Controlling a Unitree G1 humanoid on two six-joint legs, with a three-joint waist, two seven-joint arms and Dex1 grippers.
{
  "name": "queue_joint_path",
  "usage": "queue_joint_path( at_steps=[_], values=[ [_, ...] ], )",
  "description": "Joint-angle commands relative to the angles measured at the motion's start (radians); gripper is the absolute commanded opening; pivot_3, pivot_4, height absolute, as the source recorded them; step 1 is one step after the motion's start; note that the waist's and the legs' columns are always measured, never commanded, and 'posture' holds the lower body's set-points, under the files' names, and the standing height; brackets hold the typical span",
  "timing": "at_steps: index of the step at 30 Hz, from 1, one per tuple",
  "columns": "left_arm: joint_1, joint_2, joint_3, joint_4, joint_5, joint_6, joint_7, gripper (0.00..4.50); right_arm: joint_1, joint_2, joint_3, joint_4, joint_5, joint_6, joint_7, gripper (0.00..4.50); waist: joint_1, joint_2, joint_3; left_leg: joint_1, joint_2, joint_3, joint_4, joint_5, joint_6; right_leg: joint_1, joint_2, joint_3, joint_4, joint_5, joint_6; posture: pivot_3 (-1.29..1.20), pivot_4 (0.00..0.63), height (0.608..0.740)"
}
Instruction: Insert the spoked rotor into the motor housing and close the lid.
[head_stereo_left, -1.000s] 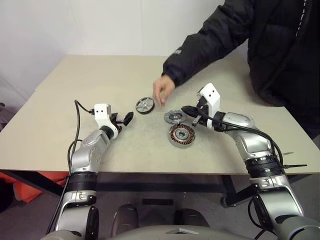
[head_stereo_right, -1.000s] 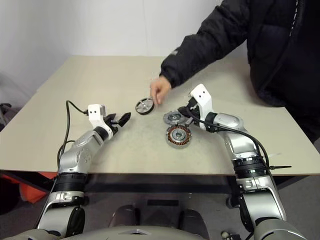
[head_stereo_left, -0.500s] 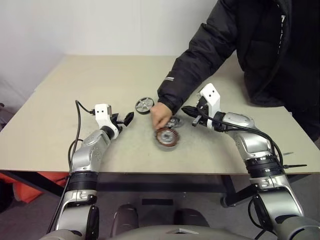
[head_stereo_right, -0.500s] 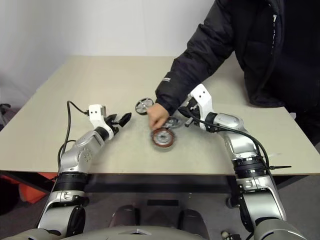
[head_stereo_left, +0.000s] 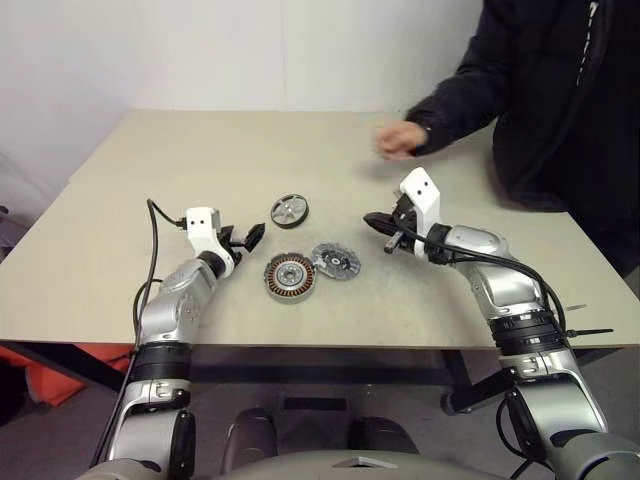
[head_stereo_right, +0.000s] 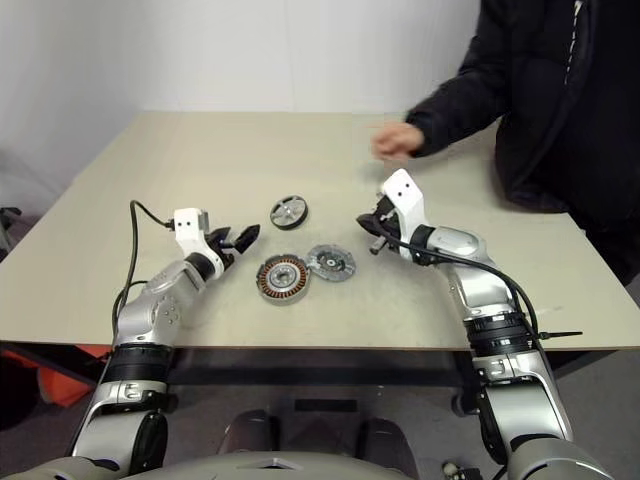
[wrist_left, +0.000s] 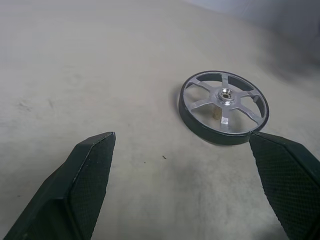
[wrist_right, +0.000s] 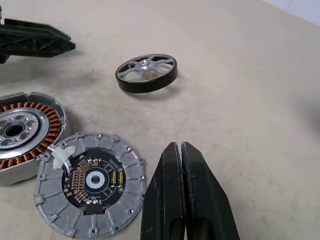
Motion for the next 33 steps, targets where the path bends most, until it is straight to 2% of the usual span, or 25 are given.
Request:
queue_joint_path(
  at_steps=[1, 8, 13, 23, 33],
  values=[
    [-0.021, 0.012, 0.011, -0.017, -0.005, -0.023, -0.011, 4.5, 0.008, -0.045, 0.034, -0.101, 0.02, -0.035, 0.104, 0.06, 0.0, 0.0, 0.0, 0.0, 0.0, 0.0, 0.0, 0.0, 0.0, 0.0, 0.0, 0.0, 0.0, 0.0, 0.0, 0.0, 0.0, 0.74],
    [-0.021, 0.035, -0.049, -0.031, 0.04, -0.093, -0.085, 4.5, -0.057, -0.146, 0.203, -0.063, -0.111, -0.224, 0.298, 0.06, 0.001, 0.0, 0.0, 0.0, 0.0, 0.0, 0.0, -0.001, 0.001, 0.0, 0.0, 0.0, 0.0, 0.0, 0.0, 0.0, 0.0, 0.74],
    [-0.018, 0.051, -0.091, -0.051, 0.068, -0.127, -0.128, 4.5, -0.143, -0.158, 0.294, -0.006, -0.169, -0.392, 0.432, 0.06, -0.001, 0.0, 0.0, 0.0, 0.0, 0.0, 0.001, -0.001, 0.001, 0.0, 0.0, 0.0, 0.0, 0.0, 0.0, 0.0, 0.0, 0.74],
    [-0.004, 0.067, -0.139, -0.077, 0.106, -0.158, -0.162, 4.5, -0.303, -0.022, 0.413, 0.081, -0.216, -0.577, 0.574, 0.06, -0.003, 0.0, 0.0, -0.002, 0.001, 0.0, 0.001, -0.001, 0.002, -0.002, 0.0, 0.0, 0.001, 0.0, -0.001, 0.0, 0.0, 0.74],
    [0.024, 0.062, -0.144, -0.102, 0.115, -0.158, -0.152, 4.5, -0.369, 0.087, 0.508, 0.217, -0.335, -0.697, 0.556, 0.06, -0.003, -0.001, 0.0, -0.002, 0.001, -0.001, 0.001, -0.001, 0.002, -0.002, 0.0, 0.0, 0.001, 0.0, -0.001, 0.0, 0.0, 0.74]
  ],
)
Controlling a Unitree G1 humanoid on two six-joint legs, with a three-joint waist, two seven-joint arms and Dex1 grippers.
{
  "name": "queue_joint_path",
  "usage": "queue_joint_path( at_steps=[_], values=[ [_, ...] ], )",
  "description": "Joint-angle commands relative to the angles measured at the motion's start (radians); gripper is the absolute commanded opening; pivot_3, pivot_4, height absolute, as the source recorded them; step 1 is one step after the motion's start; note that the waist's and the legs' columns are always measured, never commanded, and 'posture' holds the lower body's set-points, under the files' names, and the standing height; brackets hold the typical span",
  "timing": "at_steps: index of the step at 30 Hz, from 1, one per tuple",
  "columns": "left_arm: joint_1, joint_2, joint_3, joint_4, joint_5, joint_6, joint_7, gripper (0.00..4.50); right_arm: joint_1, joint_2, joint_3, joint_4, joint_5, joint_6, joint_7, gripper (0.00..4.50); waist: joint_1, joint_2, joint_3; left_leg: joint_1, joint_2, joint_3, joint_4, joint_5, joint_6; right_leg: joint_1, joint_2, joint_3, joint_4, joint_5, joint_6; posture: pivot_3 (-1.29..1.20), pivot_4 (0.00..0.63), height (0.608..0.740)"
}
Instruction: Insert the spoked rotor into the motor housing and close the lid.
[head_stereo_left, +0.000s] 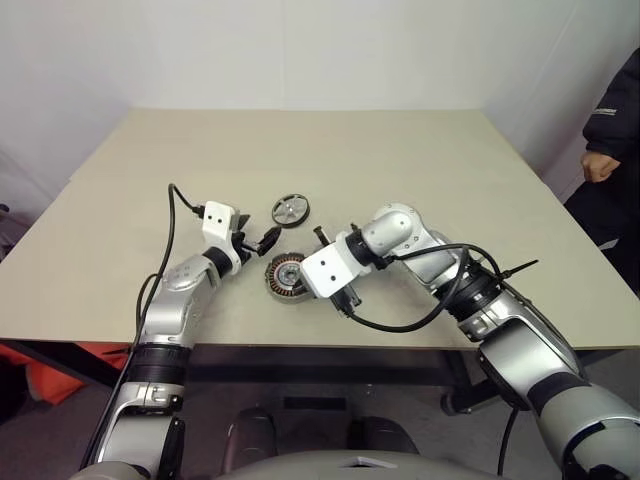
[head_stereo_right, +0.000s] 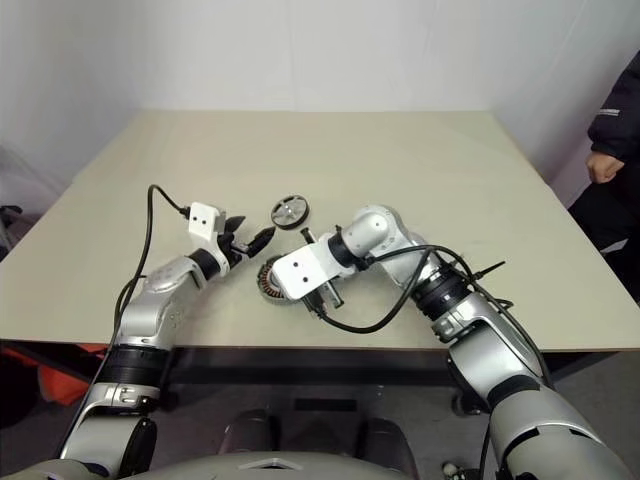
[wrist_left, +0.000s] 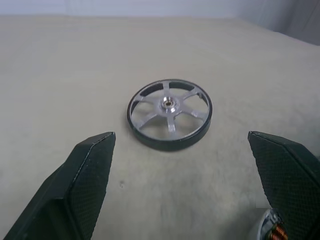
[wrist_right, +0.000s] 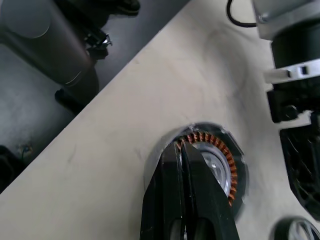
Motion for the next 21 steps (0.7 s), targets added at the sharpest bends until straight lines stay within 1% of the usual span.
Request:
queue_joint_path(
  at_steps=[1, 4, 5, 7, 10, 15, 21],
  values=[
    [-0.006, 0.002, -0.005, -0.052, 0.006, -0.015, 0.004, 4.5, -0.051, 0.017, 0.001, 0.047, -0.032, -0.047, -0.015, 0.06, 0.0, 0.0, 0.0, 0.0, 0.0, 0.0, 0.0, 0.0, 0.0, 0.0, 0.0, 0.0, 0.0, 0.0, 0.0, 0.0, 0.0, 0.74],
    [-0.002, 0.007, -0.002, -0.057, 0.004, -0.014, 0.003, 4.5, -0.067, 0.024, 0.004, 0.085, -0.047, -0.065, -0.004, 0.06, -0.001, 0.0, 0.0, 0.0, 0.0, 0.0, 0.0, 0.0, 0.0, 0.0, 0.0, 0.0, 0.0, 0.0, 0.0, 0.0, 0.0, 0.74],
    [-0.001, 0.008, -0.001, -0.057, 0.003, -0.014, 0.003, 4.5, -0.069, 0.024, 0.002, 0.093, -0.049, -0.072, -0.001, 0.22, -0.001, 0.0, 0.0, 0.0, 0.0, 0.0, 0.0, 0.0, 0.0, 0.0, 0.0, 0.0, 0.0, 0.0, 0.0, 0.0, 0.0, 0.74],
    [-0.002, 0.011, 0.002, -0.057, 0.003, -0.014, 0.003, 4.5, -0.073, 0.024, 0.001, 0.108, -0.061, -0.09, -0.009, 0.66, -0.001, 0.0, 0.0, 0.0, 0.0, 0.0, 0.0, 0.0, 0.0, 0.0, 0.0, 0.0, 0.0, 0.0, 0.0, 0.0, 0.0, 0.74],
    [-0.004, 0.011, 0.002, -0.051, 0.004, -0.016, 0.004, 4.5, -0.069, 0.019, -0.002, 0.103, -0.066, -0.109, -0.006, 1.57, -0.001, 0.0, 0.0, 0.0, 0.0, 0.0, 0.0, 0.0, 0.0, 0.0, 0.0, 0.0, 0.0, 0.0, 0.0, 0.0, 0.0, 0.74],
    [-0.009, 0.009, 0.0, -0.043, 0.008, -0.02, 0.007, 4.5, -0.056, 0.005, -0.009, 0.073, -0.052, -0.114, 0.021, 1.57, -0.001, 0.0, 0.0, 0.0, 0.0, 0.0, 0.0, 0.0, 0.0, 0.0, 0.0, 0.0, 0.001, 0.0, 0.0, 0.0, 0.0, 0.74],
    [-0.01, 0.006, 0.0, -0.041, 0.01, -0.021, 0.009, 4.5, -0.048, 0.011, 0.017, 0.137, -0.099, -0.147, 0.002, 1.57, -0.002, 0.0, 0.0, 0.0, 0.0, 0.0, 0.0, 0.0, 0.0, 0.0, 0.0, 0.0, 0.001, 0.0, 0.0, 0.0, 0.0, 0.74]
  ],
)
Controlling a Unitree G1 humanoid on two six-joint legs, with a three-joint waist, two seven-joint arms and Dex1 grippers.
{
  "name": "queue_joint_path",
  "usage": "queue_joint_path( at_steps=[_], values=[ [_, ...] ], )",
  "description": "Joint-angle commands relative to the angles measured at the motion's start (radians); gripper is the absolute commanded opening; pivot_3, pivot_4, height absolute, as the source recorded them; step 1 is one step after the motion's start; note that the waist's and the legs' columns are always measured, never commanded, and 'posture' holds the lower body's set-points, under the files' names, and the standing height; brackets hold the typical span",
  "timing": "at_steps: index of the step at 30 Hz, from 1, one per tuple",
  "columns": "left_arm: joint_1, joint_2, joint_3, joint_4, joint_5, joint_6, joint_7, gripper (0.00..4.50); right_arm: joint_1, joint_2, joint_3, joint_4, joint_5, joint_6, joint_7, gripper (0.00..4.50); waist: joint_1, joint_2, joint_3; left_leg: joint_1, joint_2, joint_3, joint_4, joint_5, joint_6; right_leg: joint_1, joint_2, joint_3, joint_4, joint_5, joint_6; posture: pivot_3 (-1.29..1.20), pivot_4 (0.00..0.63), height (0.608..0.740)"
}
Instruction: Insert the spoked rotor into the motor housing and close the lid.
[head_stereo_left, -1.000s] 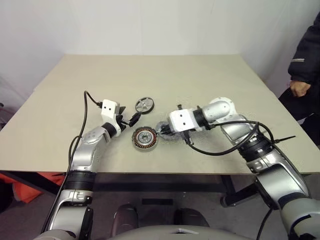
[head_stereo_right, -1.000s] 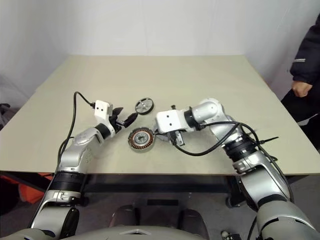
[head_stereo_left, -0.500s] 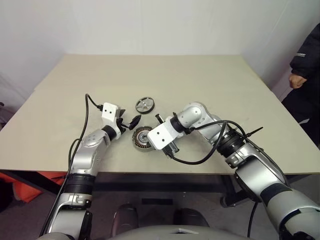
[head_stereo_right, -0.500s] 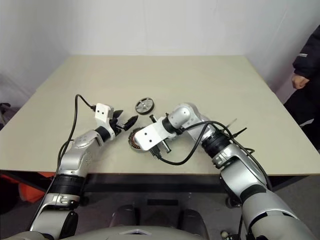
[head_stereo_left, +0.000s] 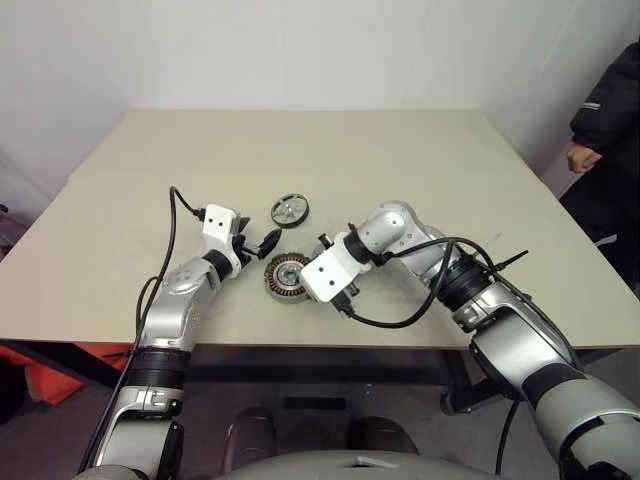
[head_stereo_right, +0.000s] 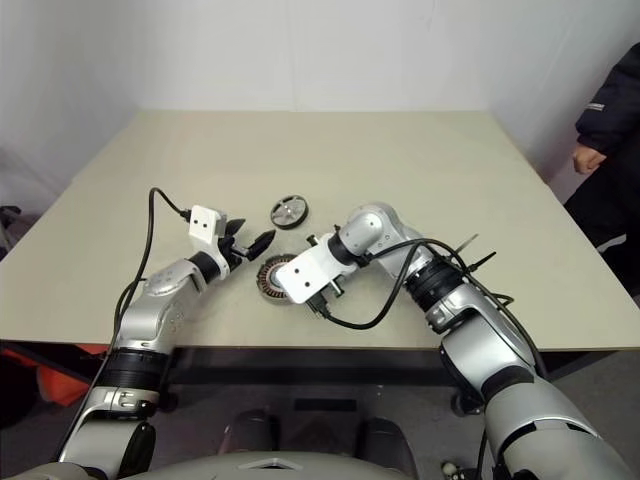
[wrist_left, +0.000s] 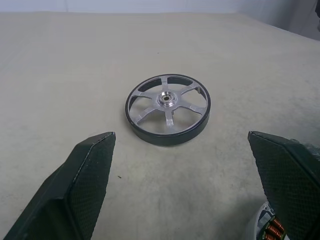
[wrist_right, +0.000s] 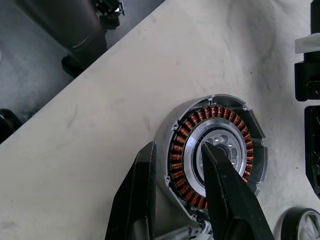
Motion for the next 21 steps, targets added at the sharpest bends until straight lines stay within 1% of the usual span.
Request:
queue_joint_path(
  at_steps=[1, 5, 11, 14, 16, 17, 21],
  values=[
    [-0.015, 0.003, 0.007, -0.029, 0.001, -0.02, 0.003, 4.5, -0.011, 0.008, 0.01, 0.036, -0.021, -0.026, -0.015, 1.57, 0.0, 0.0, 0.0, 0.0, 0.0, 0.0, 0.0, 0.0, 0.0, 0.0, 0.0, 0.0, 0.0, 0.0, 0.0, 0.0, 0.0, 0.74],
    [-0.01, 0.004, 0.01, -0.035, 0.003, -0.02, 0.007, 4.5, -0.029, 0.028, 0.019, 0.112, -0.056, -0.053, -0.043, 1.57, -0.001, 0.0, 0.0, 0.0, 0.0, 0.0, 0.0, 0.0, 0.0, 0.0, 0.0, 0.0, 0.0, 0.0, 0.0, 0.0, 0.0, 0.74],
    [-0.008, 0.008, 0.017, -0.035, 0.002, -0.022, 0.013, 4.5, -0.042, 0.036, 0.027, 0.165, -0.081, -0.092, -0.05, 1.57, -0.002, 0.0, 0.0, 0.001, 0.0, 0.0, 0.001, 0.0, 0.0, 0.0, 0.0, 0.0, 0.002, 0.0, 0.0, 0.0, 0.0, 0.74],
    [-0.009, 0.008, 0.018, -0.032, 0.002, -0.024, 0.015, 4.5, -0.047, 0.035, 0.025, 0.167, -0.076, -0.096, -0.044, 0.94, -0.001, 0.0, 0.0, 0.002, 0.0, 0.0, 0.001, 0.0, 0.0, 0.0, 0.0, 0.0, 0.003, 0.0, 0.0, 0.0, 0.0, 0.74],
    [-0.009, 0.007, 0.018, -0.03, 0.002, -0.026, 0.016, 4.5, -0.053, 0.037, 0.025, 0.176, -0.081, -0.1, -0.051, 0.26, -0.001, 0.0, 0.0, 0.002, 0.0, 0.0, 0.002, 0.0, 0.0, 0.001, 0.0, 0.0, 0.003, 0.0, 0.0, 0.0, 0.0, 0.74],
    [-0.009, 0.007, 0.018, -0.03, 0.003, -0.027, 0.017, 4.5, -0.056, 0.038, 0.025, 0.181, -0.084, -0.101, -0.056, 0.02, -0.001, 0.0, 0.0, 0.003, 0.0, 0.0, 0.002, 0.0, 0.0, 0.001, 0.0, 0.0, 0.003, 0.0, 0.0, 0.0, 0.0, 0.74],
    [-0.009, 0.006, 0.018, -0.03, 0.003, -0.028, 0.019, 4.5, -0.064, 0.042, 0.023, 0.2, -0.096, -0.11, -0.073, 0.02, -0.002, 0.0, 0.0, 0.002, 0.0, 0.0, 0.002, 0.0, 0.0, 0.001, 0.0, 0.0, 0.004, 0.0, 0.0, 0.0, 0.0, 0.74]
  ],
)
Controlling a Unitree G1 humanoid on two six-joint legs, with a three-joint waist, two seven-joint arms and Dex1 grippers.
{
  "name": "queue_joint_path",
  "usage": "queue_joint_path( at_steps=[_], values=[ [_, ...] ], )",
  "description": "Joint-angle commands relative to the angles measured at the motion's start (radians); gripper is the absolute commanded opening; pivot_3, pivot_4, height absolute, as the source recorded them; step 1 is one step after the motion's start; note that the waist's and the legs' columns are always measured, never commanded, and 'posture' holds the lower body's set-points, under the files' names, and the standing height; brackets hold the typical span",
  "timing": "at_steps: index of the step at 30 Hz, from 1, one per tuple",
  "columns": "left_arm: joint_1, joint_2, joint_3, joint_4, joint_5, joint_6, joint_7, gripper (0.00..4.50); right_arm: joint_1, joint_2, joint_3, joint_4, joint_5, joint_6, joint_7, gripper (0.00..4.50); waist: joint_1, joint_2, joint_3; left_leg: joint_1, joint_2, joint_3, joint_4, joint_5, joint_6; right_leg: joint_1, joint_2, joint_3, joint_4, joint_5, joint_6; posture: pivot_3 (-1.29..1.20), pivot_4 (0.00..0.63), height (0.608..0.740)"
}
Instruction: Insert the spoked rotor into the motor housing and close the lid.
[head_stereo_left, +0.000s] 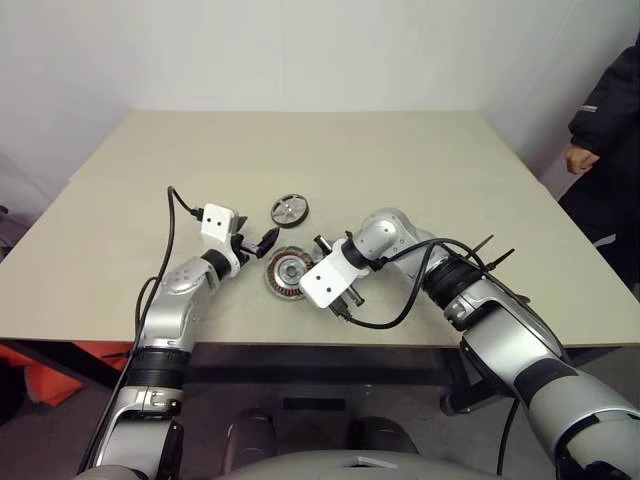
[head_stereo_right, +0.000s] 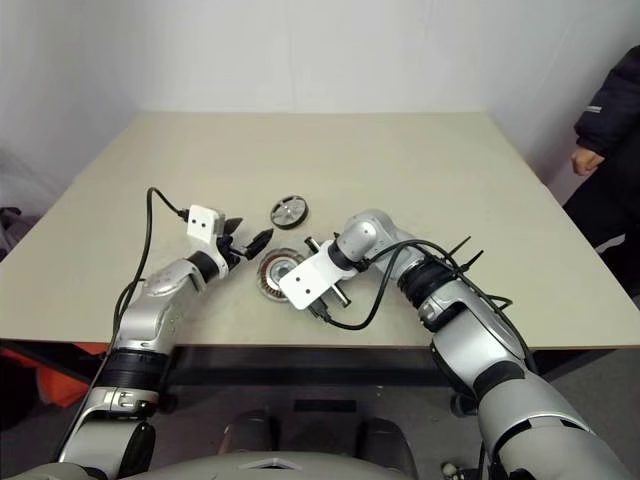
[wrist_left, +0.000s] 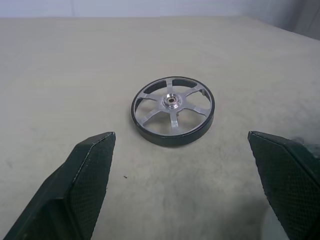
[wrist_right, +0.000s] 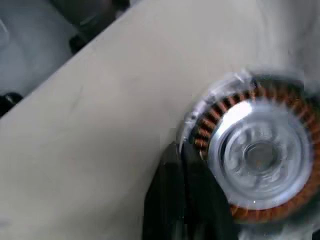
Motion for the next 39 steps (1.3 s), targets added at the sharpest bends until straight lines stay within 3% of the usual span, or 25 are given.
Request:
queue_joint_path(
  at_steps=[1, 9, 24, 39],
  values=[
    [-0.013, 0.005, 0.013, -0.029, -0.001, -0.019, 0.003, 4.5, -0.031, -0.002, -0.011, 0.009, -0.01, -0.011, -0.013, 0.02, 0.0, 0.0, 0.0, 0.0, 0.0, 0.0, 0.0, 0.0, 0.0, 0.0, 0.0, 0.0, 0.0, 0.0, 0.0, 0.0, 0.0, 0.74],
    [-0.012, 0.005, 0.013, -0.024, 0.0, -0.022, 0.005, 4.5, -0.064, -0.027, -0.041, 0.005, -0.007, -0.025, -0.033, 0.02, 0.001, 0.0, 0.0, 0.0, 0.0, 0.0, 0.001, 0.0, 0.0, 0.0, 0.0, 0.0, 0.001, 0.0, 0.0, 0.0, 0.0, 0.74],
    [-0.016, -0.017, 0.008, -0.005, 0.006, -0.037, 0.008, 4.5, -0.179, -0.239, -0.082, 0.101, -0.013, -0.168, 0.023, 0.02, 0.001, -0.001, 0.001, -0.009, 0.0, 0.0, 0.012, -0.004, 0.006, -0.005, 0.0, 0.0, 0.005, 0.0, 0.0, 0.0, 0.0, 0.74],
    [-0.013, -0.013, 0.013, -0.009, 0.008, -0.036, 0.006, 4.5, -0.214, -0.251, -0.058, 0.276, -0.15, -0.285, -0.067, 0.02, 0.0, -0.001, 0.001, -0.009, 0.0, 0.0, 0.013, -0.004, 0.006, -0.006, 0.0, 0.0, 0.006, 0.0, 0.0, 0.0, 0.0, 0.74]
  ],
)
